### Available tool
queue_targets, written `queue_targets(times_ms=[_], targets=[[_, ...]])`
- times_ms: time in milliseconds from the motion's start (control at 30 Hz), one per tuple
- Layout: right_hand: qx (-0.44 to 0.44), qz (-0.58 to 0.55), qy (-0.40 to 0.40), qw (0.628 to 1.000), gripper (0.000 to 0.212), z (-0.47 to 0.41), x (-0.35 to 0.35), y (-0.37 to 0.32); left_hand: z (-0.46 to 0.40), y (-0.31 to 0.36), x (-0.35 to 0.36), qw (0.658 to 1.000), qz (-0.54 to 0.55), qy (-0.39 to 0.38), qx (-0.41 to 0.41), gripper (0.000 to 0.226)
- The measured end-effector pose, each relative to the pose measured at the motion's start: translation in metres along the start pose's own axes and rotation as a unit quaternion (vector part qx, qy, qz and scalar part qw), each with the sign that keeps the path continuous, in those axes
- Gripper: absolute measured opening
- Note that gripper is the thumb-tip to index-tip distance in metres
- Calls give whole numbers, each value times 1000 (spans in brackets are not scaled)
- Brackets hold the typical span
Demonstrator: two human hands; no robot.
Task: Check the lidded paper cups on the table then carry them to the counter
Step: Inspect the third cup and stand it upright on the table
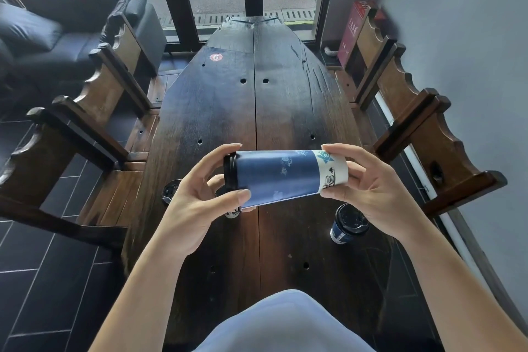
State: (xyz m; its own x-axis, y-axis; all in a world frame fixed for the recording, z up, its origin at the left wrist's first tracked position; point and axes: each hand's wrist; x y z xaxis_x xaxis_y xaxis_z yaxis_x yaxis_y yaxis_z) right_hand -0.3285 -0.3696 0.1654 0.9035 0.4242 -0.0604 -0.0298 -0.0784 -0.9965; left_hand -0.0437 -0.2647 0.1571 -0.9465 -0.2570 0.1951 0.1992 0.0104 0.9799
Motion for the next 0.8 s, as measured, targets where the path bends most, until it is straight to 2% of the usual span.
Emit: queue_targets(times_ms=[167,367,500,667,800], targets=[[6,8,0,1000,64,0,-1,0,-1,3,-2,1000,-14,-22,12,74],[13,4,-13,1000,68,-4,-3,1,-4,4,0,1000,-25,-6,17,65],[0,6,-12,1000,59,-3,-3,0,-9,4,-1,999,-32,-12,11,64],[5,19,-3,1000,56,-2,-4,0,-9,2,-4,999,-26,-38,16,72],[16,30,-7,999,56,-1,-5,3,-7,-2,-3,999,-31,-29,23,66]])
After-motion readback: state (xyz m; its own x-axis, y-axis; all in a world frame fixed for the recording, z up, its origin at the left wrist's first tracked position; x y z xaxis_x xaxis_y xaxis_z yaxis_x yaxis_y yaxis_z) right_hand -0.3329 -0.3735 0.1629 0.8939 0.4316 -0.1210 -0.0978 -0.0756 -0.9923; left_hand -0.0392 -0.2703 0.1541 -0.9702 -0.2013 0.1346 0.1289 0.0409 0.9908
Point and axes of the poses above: each hand's wrist, its own z-axis away from the middle knuckle, its own x-axis out of the palm, y = z × x, and after that the axes turned 9 degrees about y, right-handed
